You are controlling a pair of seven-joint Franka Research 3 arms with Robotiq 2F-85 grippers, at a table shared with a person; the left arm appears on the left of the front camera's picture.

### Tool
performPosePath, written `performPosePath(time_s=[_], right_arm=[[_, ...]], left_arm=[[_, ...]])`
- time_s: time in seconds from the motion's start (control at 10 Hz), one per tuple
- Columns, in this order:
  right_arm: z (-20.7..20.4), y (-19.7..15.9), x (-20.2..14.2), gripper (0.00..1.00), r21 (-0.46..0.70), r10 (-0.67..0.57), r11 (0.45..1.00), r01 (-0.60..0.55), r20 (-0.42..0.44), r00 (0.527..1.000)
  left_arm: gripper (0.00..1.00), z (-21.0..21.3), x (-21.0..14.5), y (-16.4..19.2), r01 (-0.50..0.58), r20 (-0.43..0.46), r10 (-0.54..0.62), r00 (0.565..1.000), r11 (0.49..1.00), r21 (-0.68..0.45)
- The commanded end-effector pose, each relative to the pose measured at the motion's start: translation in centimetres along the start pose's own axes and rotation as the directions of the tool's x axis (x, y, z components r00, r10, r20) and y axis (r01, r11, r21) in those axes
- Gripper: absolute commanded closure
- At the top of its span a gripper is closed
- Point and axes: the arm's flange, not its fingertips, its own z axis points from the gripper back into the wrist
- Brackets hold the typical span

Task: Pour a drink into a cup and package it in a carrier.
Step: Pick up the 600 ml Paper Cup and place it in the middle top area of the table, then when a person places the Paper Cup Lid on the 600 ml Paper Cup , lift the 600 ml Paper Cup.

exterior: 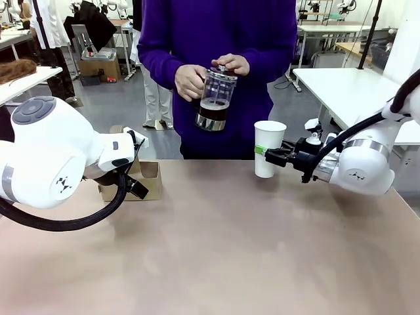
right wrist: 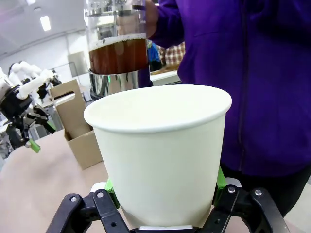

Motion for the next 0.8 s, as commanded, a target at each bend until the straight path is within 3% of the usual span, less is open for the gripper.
performPosePath(time_s=[0.0, 0.7], right_arm=[[0.33, 0.32, 0.33, 0.2, -0.003, 0.002, 1.0, -0.002, -0.003, 1.0], [0.33, 0.32, 0.33, 0.2, -0.003, 0.002, 1.0, -0.002, -0.003, 1.0]], left_arm=[[0.0, 0.03, -0.01, -0.01, 0.0, 0.001, 0.0, 1.0, 1.0, -0.001], [0.0, 0.03, -0.01, -0.01, 0.0, 0.001, 0.0, 1.0, 1.0, -0.001]])
